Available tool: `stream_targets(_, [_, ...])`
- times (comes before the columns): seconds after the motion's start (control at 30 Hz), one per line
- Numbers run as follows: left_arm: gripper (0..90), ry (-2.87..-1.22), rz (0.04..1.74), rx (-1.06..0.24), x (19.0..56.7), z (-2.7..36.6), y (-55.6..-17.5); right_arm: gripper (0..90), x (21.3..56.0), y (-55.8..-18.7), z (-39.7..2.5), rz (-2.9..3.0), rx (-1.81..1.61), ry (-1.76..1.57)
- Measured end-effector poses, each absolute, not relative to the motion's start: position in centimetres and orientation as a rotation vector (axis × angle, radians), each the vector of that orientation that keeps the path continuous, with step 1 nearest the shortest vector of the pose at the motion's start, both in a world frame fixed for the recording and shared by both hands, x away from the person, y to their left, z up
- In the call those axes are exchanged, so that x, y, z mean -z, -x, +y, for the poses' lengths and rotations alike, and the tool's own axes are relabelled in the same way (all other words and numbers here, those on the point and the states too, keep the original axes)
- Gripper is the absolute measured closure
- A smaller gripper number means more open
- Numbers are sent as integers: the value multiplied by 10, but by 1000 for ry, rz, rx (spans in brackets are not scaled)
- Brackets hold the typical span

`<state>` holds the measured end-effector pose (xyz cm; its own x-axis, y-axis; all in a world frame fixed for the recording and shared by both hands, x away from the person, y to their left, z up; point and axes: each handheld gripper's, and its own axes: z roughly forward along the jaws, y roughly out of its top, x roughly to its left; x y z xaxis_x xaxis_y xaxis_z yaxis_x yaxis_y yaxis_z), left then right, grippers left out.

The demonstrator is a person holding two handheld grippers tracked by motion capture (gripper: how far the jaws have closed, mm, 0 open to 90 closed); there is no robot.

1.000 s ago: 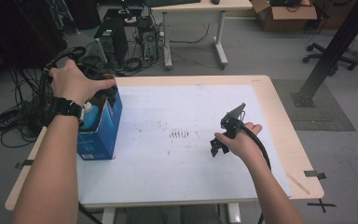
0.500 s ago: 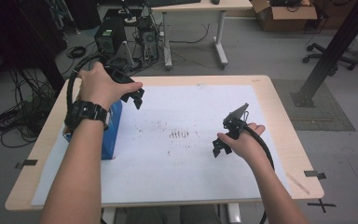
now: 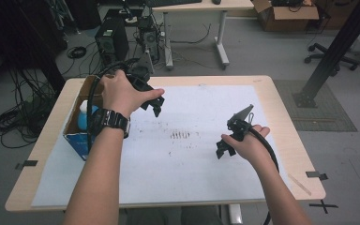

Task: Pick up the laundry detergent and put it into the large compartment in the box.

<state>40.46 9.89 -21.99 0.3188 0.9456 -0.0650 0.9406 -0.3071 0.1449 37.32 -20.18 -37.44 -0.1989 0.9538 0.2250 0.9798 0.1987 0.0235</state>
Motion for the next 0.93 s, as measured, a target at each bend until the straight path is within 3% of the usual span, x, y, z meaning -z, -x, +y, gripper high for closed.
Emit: stream_targets(0.93, [50, -2444, 1739, -44, 228, 92, -404, 38, 377, -371, -204, -2296, 237, 1877])
